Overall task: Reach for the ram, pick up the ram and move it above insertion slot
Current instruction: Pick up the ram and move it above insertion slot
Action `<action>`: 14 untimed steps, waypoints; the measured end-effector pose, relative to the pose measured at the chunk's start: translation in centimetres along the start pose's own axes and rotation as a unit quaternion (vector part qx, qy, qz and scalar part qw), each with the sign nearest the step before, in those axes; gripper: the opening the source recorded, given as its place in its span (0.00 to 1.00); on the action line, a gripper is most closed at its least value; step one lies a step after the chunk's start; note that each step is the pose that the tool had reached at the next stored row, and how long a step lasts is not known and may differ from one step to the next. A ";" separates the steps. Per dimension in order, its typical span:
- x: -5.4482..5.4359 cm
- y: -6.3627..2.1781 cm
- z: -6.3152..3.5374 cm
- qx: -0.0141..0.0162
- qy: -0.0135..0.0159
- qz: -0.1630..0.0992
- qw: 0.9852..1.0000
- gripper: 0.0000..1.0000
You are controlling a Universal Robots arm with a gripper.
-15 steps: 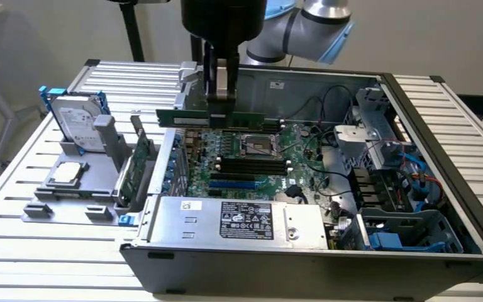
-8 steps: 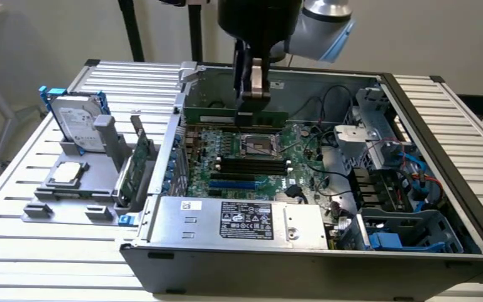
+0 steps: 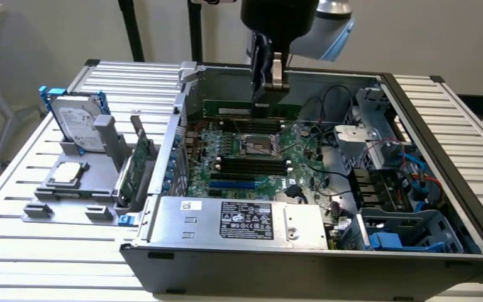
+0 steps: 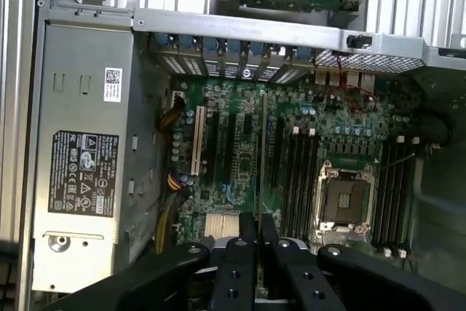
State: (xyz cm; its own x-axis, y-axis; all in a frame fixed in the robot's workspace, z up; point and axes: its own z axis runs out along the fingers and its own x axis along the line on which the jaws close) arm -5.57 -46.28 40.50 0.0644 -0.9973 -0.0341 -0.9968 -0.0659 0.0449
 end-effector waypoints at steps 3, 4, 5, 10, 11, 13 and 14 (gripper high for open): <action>-0.7 -0.66 0.28 0.000 0.000 0.000 1.000 0.14; -0.9 -0.85 0.37 0.000 0.000 0.000 1.000 0.14; -1.1 -1.05 0.46 0.000 0.000 0.000 1.000 0.14; -1.6 -1.89 0.81 0.000 0.000 0.002 1.000 0.14; -1.7 -2.04 0.86 0.000 0.000 0.002 1.000 0.14; -1.8 -2.28 0.96 0.000 0.000 0.004 1.000 0.14; -1.9 -2.38 1.01 0.000 0.000 0.005 1.000 0.14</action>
State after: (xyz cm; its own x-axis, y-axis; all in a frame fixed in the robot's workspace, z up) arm -3.37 -44.24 39.45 0.0544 -0.9979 -0.0339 -0.9974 -0.0559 0.0449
